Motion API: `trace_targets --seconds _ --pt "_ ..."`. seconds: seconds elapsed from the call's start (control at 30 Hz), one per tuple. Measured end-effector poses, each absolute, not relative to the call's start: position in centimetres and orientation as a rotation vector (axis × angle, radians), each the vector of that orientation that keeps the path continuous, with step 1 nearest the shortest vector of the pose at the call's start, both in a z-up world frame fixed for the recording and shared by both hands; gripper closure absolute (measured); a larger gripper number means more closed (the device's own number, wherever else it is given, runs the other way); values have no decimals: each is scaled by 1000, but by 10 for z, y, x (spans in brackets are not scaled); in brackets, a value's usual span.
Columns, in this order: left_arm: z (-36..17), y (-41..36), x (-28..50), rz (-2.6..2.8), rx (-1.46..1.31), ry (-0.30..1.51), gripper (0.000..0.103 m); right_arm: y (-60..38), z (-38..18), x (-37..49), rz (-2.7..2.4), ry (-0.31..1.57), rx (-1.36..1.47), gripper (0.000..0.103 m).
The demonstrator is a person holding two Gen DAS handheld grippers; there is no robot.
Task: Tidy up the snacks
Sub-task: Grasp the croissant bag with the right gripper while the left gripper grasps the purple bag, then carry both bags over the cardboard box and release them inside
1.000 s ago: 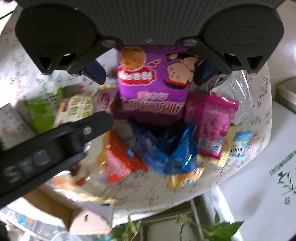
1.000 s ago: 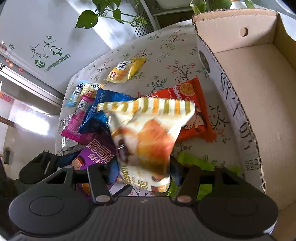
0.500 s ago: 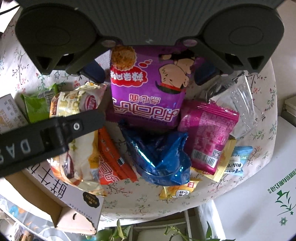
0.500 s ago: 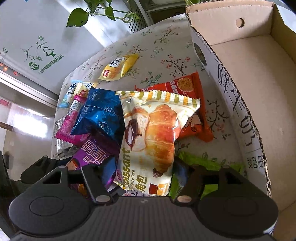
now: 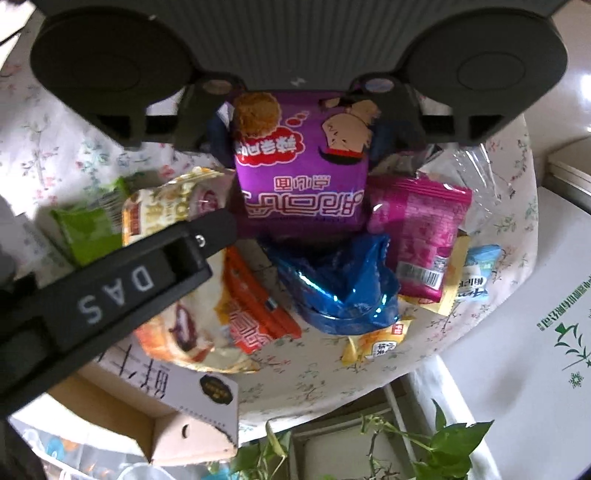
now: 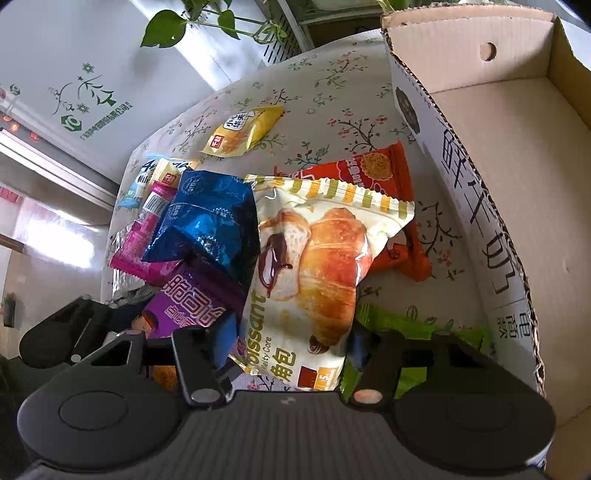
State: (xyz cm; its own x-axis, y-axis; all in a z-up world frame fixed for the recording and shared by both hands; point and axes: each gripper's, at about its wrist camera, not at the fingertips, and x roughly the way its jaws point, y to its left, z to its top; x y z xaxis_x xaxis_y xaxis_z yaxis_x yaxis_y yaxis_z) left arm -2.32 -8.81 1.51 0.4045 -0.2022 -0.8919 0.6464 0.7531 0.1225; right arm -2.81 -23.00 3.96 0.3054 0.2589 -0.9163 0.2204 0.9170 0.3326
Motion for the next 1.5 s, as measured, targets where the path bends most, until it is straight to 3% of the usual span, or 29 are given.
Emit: trace_targets --seconds 0.13,0.73,1.5 --pt "18 -78 -33 -558 485 1022 37 -229 43 -30 40 1269 439 45" --pt "40 -11 -75 -349 86 959 38 -221 66 -44 153 1213 409 46" --pt "80 -11 -90 -173 -43 825 38 -212 116 -81 210 1070 235 46"
